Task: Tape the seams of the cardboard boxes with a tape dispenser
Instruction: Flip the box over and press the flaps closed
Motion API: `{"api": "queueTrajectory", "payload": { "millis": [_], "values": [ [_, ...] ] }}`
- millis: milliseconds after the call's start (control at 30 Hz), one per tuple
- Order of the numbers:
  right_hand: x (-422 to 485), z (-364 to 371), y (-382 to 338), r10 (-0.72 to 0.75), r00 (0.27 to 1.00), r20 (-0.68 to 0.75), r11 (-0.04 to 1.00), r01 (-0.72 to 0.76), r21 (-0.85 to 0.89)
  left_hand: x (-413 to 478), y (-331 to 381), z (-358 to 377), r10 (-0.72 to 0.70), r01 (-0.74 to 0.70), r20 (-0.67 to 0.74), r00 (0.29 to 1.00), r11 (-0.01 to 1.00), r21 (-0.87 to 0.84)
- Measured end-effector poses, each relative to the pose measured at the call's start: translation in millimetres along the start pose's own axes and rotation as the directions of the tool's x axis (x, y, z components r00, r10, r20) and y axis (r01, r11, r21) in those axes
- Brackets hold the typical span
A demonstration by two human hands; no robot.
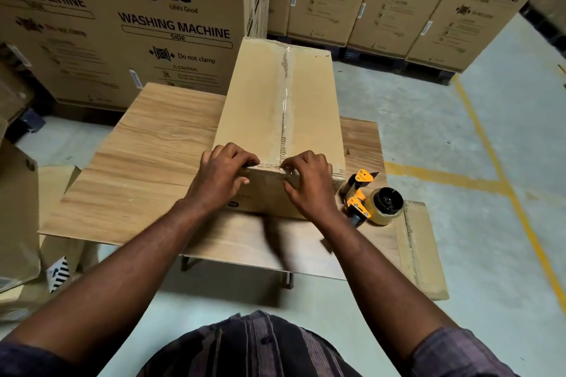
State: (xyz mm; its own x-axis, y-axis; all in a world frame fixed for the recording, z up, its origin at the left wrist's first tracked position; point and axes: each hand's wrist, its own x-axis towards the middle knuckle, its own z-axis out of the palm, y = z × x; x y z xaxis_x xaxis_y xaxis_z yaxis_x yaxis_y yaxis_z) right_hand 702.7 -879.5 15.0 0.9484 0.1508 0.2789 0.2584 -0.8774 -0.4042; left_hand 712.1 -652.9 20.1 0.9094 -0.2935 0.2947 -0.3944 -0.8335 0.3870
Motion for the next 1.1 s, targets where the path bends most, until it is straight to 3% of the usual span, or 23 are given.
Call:
{"api": "queueTrajectory", "payload": {
  "millis": [167, 333, 500, 633, 767, 867, 933, 1100],
  "values": [
    [22, 4, -31, 0.004, 1.0, 0.012, 0.999, -0.004, 0.035, 2, -10, -6, -0.024, 0.021, -0.102, 0.995, 0.999, -0.034],
    [5, 18, -37, 0.048, 0.998, -0.044, 0.998, -0.046, 0.039, -5, -29, -13, -0.042, 0.038, -0.043, 0.998, 0.996, -0.086],
    [13, 15, -52, 0.078, 0.996, -0.036, 0.997, -0.077, 0.028, -2, -37, -15, -0.09, 0.089, 0.01, 0.996, 0.946, -0.311],
    [28, 23, -66, 0.054, 0.998, -0.02, 0.995, -0.052, 0.089, -1, -40, -14, -0.134, 0.09, -0.073, 0.988, 0.898, -0.431],
    [19, 31, -55, 0.091, 0.994, -0.066, 0.974, -0.075, 0.215, -10, -40, -4, -0.411, 0.299, -0.129, 0.903, 0.813, -0.5],
    [18, 30, -57, 0.112, 0.993, -0.046, 0.972, -0.1, 0.211, -21, -41, 6, -0.582, 0.418, -0.075, 0.81, 0.661, -0.624],
    [26, 27, -67, 0.107, 0.994, -0.019, 0.975, -0.101, 0.2, -24, -39, 8, -0.63, 0.442, -0.068, 0.774, 0.614, -0.654],
    [47, 34, -105, -0.083, 0.98, 0.178, 0.973, 0.042, 0.225, -25, -22, 14, -0.689, 0.47, -0.135, 0.712, 0.611, -0.637]
  ]
}}
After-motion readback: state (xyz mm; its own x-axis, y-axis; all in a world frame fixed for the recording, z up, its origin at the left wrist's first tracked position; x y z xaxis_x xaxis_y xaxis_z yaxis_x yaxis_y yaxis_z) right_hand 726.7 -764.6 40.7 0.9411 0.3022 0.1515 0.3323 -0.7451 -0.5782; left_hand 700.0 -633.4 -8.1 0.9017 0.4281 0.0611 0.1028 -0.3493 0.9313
